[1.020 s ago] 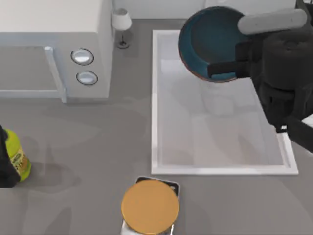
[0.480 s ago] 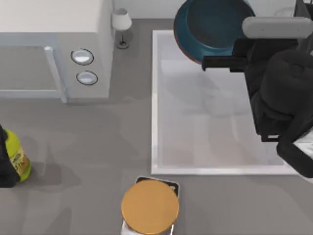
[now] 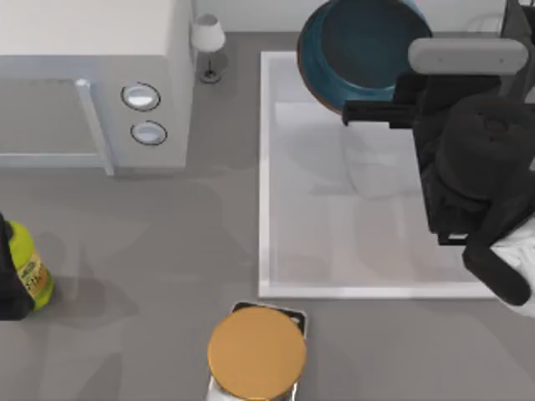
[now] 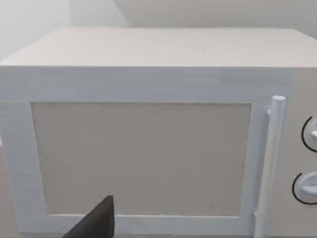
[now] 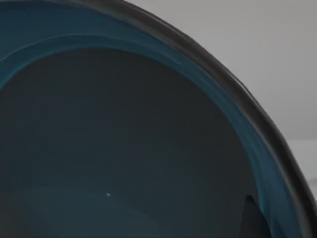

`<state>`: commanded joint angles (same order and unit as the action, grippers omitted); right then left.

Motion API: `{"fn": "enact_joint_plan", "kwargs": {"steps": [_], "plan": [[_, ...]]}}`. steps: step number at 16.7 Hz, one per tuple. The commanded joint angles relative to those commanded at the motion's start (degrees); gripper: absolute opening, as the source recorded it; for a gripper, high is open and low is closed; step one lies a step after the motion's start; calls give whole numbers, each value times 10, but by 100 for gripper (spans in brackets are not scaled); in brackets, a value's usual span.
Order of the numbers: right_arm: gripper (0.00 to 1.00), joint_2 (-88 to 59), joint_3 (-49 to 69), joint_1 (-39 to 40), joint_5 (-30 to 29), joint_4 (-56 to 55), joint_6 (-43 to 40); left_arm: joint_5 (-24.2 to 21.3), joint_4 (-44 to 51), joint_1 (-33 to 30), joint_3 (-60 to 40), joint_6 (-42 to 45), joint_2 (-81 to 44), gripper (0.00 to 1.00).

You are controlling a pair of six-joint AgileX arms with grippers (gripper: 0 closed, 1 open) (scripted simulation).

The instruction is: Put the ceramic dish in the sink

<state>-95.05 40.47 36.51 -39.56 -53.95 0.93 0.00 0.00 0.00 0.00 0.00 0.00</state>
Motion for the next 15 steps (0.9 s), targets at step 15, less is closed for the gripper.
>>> {"fn": "enact_joint_plan", "kwargs": {"steps": [15], "plan": [[0,-328,-56,7,3,-385,0,0,0,0,0,0,0,100]]}}
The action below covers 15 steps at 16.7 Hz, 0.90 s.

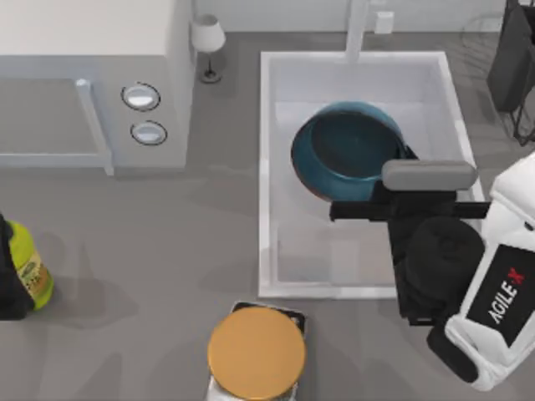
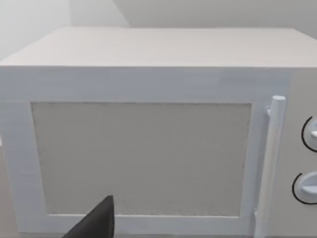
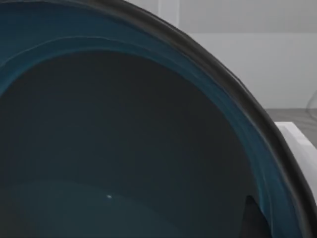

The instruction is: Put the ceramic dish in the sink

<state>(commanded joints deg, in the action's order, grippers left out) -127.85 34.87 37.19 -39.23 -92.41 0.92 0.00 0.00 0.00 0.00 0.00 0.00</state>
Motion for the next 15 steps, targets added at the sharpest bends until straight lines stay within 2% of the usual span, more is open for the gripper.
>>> {"fn": "enact_joint_plan", "kwargs": {"steps": [3,15], "plan": [[0,0,0,0,0,0,0,0,0,0,0,0,0,100],[90,0,0,0,0,0,0,0,0,0,0,0,0,100]]}}
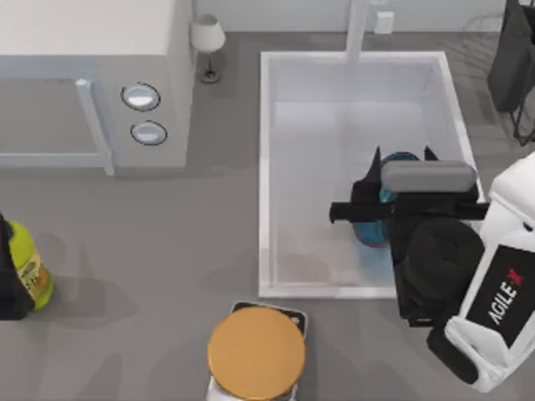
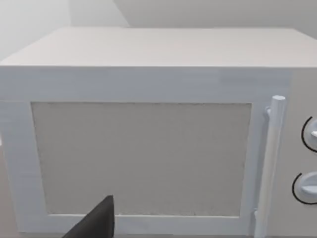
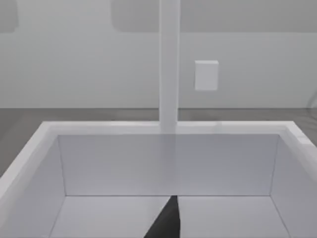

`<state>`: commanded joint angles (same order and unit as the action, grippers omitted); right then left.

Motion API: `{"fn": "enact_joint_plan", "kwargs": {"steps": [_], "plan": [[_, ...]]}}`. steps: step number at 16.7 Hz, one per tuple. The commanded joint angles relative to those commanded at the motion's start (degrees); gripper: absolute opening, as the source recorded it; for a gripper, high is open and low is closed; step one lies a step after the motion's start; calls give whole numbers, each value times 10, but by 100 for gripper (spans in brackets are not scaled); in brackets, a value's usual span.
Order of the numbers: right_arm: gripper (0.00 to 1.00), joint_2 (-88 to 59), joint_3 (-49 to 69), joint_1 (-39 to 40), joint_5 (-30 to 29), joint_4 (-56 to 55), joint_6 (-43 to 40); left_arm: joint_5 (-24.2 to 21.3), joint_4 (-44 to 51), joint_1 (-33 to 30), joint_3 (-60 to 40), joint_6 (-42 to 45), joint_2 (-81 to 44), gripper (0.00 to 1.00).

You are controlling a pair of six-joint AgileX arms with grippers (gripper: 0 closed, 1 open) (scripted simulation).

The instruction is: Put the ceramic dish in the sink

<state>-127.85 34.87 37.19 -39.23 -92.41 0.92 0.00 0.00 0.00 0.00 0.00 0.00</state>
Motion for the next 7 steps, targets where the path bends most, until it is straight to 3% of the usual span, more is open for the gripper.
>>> {"fn": "enact_joint_plan", "kwargs": {"steps": [2,7], "plan": [[100,0,0,0,0,0,0,0,0,0,0,0,0,100],[100,0,0,0,0,0,0,0,0,0,0,0,0,100]]}}
